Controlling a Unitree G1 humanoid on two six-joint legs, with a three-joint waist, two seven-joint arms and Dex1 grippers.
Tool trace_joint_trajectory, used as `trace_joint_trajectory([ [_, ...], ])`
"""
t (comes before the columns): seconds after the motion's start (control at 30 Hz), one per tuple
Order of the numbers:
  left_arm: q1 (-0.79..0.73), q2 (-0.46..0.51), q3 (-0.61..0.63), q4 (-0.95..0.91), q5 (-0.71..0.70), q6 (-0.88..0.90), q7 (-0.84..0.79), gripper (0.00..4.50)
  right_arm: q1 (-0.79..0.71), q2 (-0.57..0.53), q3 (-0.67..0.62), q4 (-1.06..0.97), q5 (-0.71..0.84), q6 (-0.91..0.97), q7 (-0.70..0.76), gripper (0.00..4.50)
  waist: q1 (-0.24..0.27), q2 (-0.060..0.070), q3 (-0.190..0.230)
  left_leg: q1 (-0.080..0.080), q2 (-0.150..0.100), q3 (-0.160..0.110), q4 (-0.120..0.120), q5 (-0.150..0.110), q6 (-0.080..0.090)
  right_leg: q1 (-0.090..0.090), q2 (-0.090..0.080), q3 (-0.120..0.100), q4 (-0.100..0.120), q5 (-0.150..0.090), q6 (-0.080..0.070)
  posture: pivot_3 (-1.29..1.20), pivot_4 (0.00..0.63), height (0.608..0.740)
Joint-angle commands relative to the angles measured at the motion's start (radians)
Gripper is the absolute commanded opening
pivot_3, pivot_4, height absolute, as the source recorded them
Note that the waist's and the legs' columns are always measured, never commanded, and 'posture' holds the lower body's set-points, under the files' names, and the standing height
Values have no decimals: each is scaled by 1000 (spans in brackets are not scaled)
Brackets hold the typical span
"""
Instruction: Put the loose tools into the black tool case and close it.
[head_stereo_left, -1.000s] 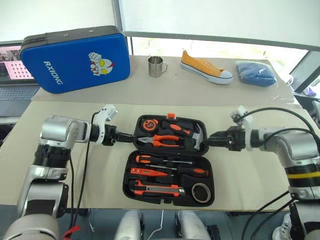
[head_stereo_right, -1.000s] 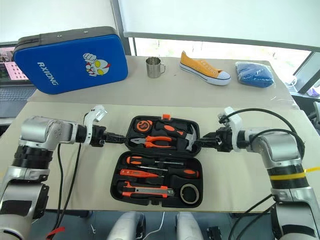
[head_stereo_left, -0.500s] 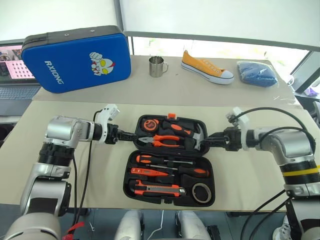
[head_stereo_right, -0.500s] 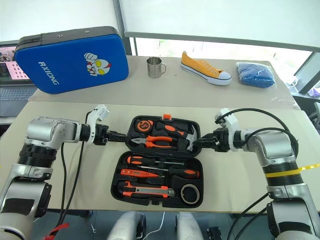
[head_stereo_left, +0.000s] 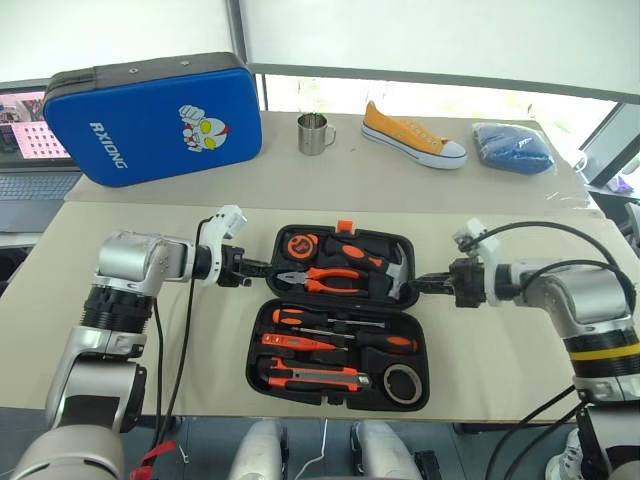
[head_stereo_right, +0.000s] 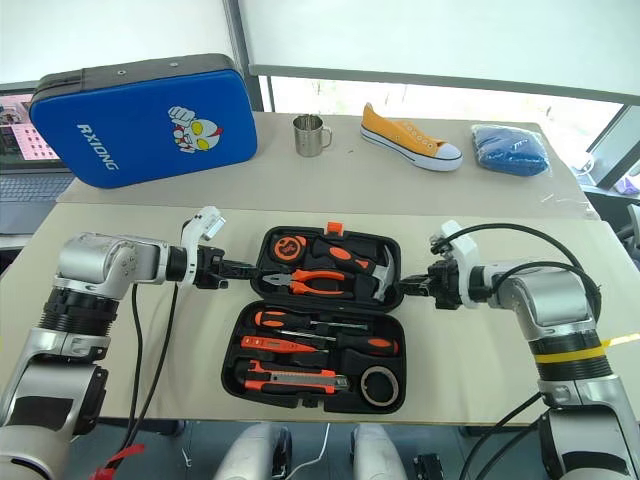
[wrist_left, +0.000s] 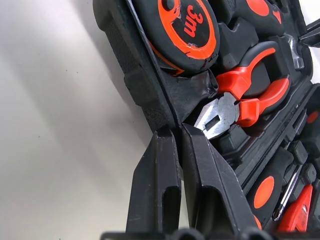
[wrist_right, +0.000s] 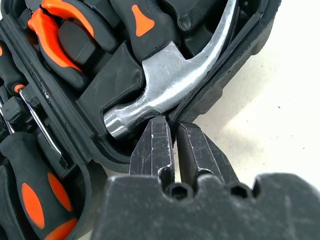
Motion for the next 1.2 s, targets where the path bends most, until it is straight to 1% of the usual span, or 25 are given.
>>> trace_joint_trajectory([
  [0.03,7,-4,36,-58,-23,-28,-1,18,-3,33,-43,-44,23,-26,-30,11,0,0,0,0,0,0,0,0,0,0,0,0,0,0,0,0,150,739],
  [0.17,19,-45,97,-118,-41,-118,20,18,-32,72,-100,-65,39,-48,-75,11,-2,0,0,0,0,0,0,0,0,-1,0,0,1,0,0,0,150,739],
  [0.27,17,-89,141,-143,-18,-243,75,18,-46,98,-129,-90,28,-98,-118,11,0,0,0,-2,0,0,0,1,-1,-2,0,0,1,0,0,0,150,739],
  [0.37,31,-134,161,-205,-8,-362,110,18,-63,136,-166,-120,19,-156,-178,11,1,0,0,-3,0,0,0,1,-1,-3,-1,0,0,1,1,0,150,739],
  [0.43,74,-146,144,-265,8,-431,108,18,-40,141,-157,-144,-21,-216,-204,11,1,0,0,-5,0,0,0,1,-1,-5,-2,0,0,1,1,0,150,739],
  [0.53,173,-132,75,-312,100,-598,93,18,13,158,-146,-169,-75,-311,-244,11,0,0,0,-5,0,0,-2,1,-1,-5,-2,0,1,1,1,0,150,739],
  [0.63,261,-136,32,-316,197,-764,123,18,75,180,-144,-190,-136,-437,-289,11,1,0,0,-5,0,0,-3,0,-1,-4,-2,0,1,1,1,0,150,739],
  [0.7,317,-148,15,-289,289,-908,188,18,144,186,-122,-220,-196,-556,-302,11,5,0,0,-5,0,0,-3,0,-1,-4,-2,0,0,1,1,0,150,739],
  [0.73,341,-170,27,-263,323,-955,250,18,189,195,-112,-236,-222,-612,-313,11,6,0,0,-5,0,0,-2,0,-1,-4,-3,0,0,2,2,0,150,739],
  [0.8,370,-203,48,-232,355,-1003,328,18,246,216,-108,-251,-249,-676,-336,11,11,1,0,-3,0,0,-2,0,-1,-2,-3,0,-1,2,2,0,150,739],
  [0.87,394,-209,44,-238,378,-1062,338,18,280,226,-105,-243,-289,-749,-362,11,9,1,0,-2,0,0,-2,0,0,-1,-3,1,-2,2,2,0,150,739],
  [0.97,429,-223,53,-260,392,-1096,375,18,323,244,-110,-215,-346,-865,-415,11,1,1,0,0,0,1,-2,0,0,-1,-3,1,-2,2,2,0,150,739],
  [1.1,491,-216,70,-286,419,-1173,413,18,404,219,-90,-154,-475,-1122,-479,11,0,1,-1,1,0,1,-2,0,0,0,-2,2,-1,2,2,0,150,739],
  [1.2,518,-211,77,-302,423,-1194,425,18,438,213,-86,-119,-517,-1220,-508,11,0,1,-1,2,0,1,-2,0,0,1,-3,2,-1,2,2,0,150,739],
])
